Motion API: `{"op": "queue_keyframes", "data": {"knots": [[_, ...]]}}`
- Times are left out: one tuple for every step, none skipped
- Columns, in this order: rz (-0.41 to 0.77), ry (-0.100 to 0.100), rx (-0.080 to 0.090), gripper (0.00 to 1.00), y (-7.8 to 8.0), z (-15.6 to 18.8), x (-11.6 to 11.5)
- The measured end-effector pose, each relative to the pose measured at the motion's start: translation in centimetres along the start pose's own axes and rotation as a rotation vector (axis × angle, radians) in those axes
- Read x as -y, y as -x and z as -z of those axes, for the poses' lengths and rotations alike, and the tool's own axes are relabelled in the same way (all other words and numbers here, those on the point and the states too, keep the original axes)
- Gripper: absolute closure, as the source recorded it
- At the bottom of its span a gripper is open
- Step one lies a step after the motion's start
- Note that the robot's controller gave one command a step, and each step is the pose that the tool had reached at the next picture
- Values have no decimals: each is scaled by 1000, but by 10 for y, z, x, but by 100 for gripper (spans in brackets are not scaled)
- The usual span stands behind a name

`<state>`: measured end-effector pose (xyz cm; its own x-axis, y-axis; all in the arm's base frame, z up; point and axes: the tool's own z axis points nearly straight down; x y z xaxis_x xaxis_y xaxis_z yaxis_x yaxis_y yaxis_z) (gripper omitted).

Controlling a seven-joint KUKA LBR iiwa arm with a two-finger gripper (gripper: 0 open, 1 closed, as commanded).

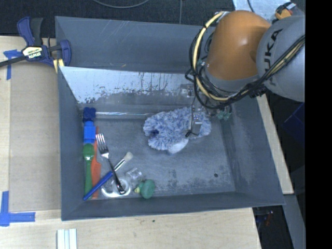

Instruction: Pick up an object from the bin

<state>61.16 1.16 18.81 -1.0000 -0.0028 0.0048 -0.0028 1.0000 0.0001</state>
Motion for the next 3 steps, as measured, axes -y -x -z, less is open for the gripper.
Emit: {"op": "queue_keyframes", "data": {"knots": [[0,0,9,0,2,5,0],[244,0,11,0,18,-114,3],[85,-3,10,0,16,-114,-6]]}}
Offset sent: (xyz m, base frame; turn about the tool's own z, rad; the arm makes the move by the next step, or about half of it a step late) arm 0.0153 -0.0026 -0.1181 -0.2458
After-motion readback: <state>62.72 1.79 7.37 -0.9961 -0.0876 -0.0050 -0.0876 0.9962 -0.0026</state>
